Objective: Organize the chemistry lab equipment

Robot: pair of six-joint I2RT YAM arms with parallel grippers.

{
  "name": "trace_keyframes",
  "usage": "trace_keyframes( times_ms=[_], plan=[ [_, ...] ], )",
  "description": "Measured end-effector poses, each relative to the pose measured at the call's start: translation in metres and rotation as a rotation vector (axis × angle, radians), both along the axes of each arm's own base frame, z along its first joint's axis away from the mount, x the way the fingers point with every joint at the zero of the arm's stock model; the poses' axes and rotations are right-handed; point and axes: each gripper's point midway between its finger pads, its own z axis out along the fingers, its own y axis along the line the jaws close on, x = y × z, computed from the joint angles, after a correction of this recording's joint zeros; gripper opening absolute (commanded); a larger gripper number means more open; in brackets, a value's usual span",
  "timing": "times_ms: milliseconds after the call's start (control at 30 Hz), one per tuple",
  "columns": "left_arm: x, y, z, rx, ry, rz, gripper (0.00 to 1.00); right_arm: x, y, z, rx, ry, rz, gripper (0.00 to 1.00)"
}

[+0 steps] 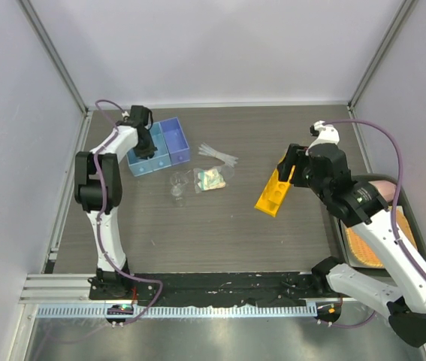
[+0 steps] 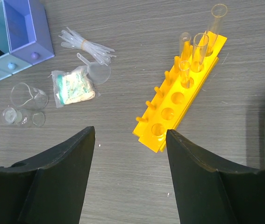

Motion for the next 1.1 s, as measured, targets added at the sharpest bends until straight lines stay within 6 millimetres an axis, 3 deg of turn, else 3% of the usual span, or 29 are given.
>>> trace_keyframes(
  times_ms=[367,733,1100],
  plan=[
    [-0.071,-0.044,-0.002,0.002,0.025,-0.006,0.00,-0.018,-0.007,0.012,0.025,-0.030,0.008,0.67],
    [-0.147,-0.062,-0.004,-0.001,0.029,0.041,0.00,-0.040,-0.017,0.013,0.037,-0.025,0.020,0.67],
    [-0.183,-0.099,-0.006,-0.007,-0.026,0.016,0.00,-0.047,-0.018,0.005,0.024,0.009,0.029,0.67]
  ],
)
